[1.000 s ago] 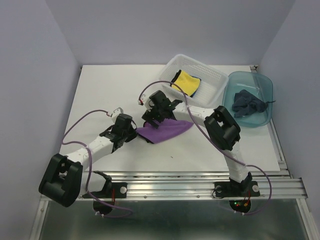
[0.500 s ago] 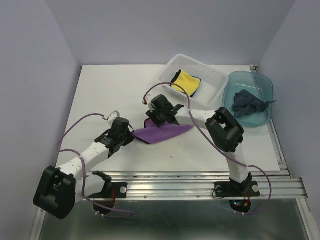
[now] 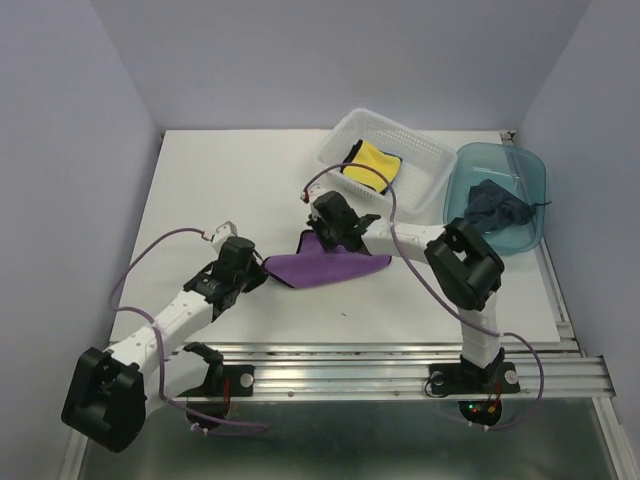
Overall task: Fold and stack the towels
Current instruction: Flatten out the crumpled towel
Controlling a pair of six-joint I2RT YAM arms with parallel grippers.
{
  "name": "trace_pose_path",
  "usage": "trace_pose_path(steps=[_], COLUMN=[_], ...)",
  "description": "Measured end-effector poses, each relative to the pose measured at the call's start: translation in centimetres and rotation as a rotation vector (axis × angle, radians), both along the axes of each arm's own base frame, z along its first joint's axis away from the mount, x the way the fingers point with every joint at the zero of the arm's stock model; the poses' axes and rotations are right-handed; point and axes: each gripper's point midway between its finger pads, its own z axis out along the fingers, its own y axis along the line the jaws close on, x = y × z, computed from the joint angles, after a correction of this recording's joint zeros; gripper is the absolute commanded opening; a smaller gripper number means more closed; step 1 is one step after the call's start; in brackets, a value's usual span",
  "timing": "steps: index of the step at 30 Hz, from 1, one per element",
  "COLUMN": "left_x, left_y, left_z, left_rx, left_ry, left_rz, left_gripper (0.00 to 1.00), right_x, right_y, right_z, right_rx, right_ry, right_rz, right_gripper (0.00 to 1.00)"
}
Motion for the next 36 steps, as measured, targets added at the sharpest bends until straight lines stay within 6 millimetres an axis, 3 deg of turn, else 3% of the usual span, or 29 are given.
trace_pose_path(steps=[3, 5, 8, 9, 10, 12, 16, 19, 24, 27, 31, 33, 34, 36], left_x=[0.1, 0.6, 1.5, 1.7, 1.8, 1.6, -0.3, -2.5, -5.8, -6.3, -3.9, -1.8, -0.2, 2.1], left_y=[-0.1, -0.3, -0.7, -0.9, -1.0, -1.1, -1.6, -2.3, -3.2, -3.2, -2.3, -1.7, -1.2, -0.1], left_z=[1.2, 2.9, 7.5, 9.9, 11.4, 15.6, 21.2, 23.7, 27.2, 27.7, 25.6, 22.9, 20.5, 16.1], left_rx=[-0.008, -0.012, -0.045, -0.065, -0.078, -0.115, -0.194, -0.256, -0.343, -0.365, -0.352, -0.310, -0.261, -0.167], left_ry=[-0.034, -0.076, -0.201, -0.268, -0.307, -0.423, -0.578, -0.652, -0.751, -0.762, -0.663, -0.558, -0.473, -0.323], left_rz=[-0.013, -0.028, -0.054, -0.066, -0.074, -0.096, -0.172, -0.258, -0.388, -0.391, -0.247, -0.140, -0.067, 0.046], left_gripper=[0.00, 0.00, 0.00, 0.00, 0.00, 0.00, 0.00, 0.00, 0.00, 0.00, 0.00, 0.00, 0.00, 0.00], right_x=[0.2, 0.7, 1.2, 1.0, 0.8, -0.5, -3.6, -6.7, -11.4, -12.3, -10.5, -8.1, -7.2, -4.6], right_y=[-0.5, -0.6, -1.0, -1.3, -1.7, -3.1, -6.0, -7.3, -9.1, -9.4, -8.7, -7.5, -7.0, -5.4], right_z=[2.8, 7.0, 14.9, 17.3, 18.8, 22.4, 28.5, 32.2, 36.4, 36.5, 33.0, 28.8, 27.1, 20.4], right_rx=[0.036, 0.095, 0.213, 0.251, 0.276, 0.329, 0.441, 0.542, 0.688, 0.720, 0.670, 0.592, 0.562, 0.438], right_ry=[-0.058, -0.138, -0.286, -0.327, -0.352, -0.408, -0.486, -0.504, -0.512, -0.485, -0.392, -0.315, -0.286, -0.183], right_rz=[-0.026, -0.044, -0.073, -0.079, -0.082, -0.089, -0.096, -0.047, 0.033, 0.030, -0.056, -0.131, -0.156, -0.230], right_gripper=[0.01, 0.01, 0.01, 0.01, 0.01, 0.01, 0.01, 0.01, 0.01, 0.03, 0.07, 0.07, 0.08, 0.23])
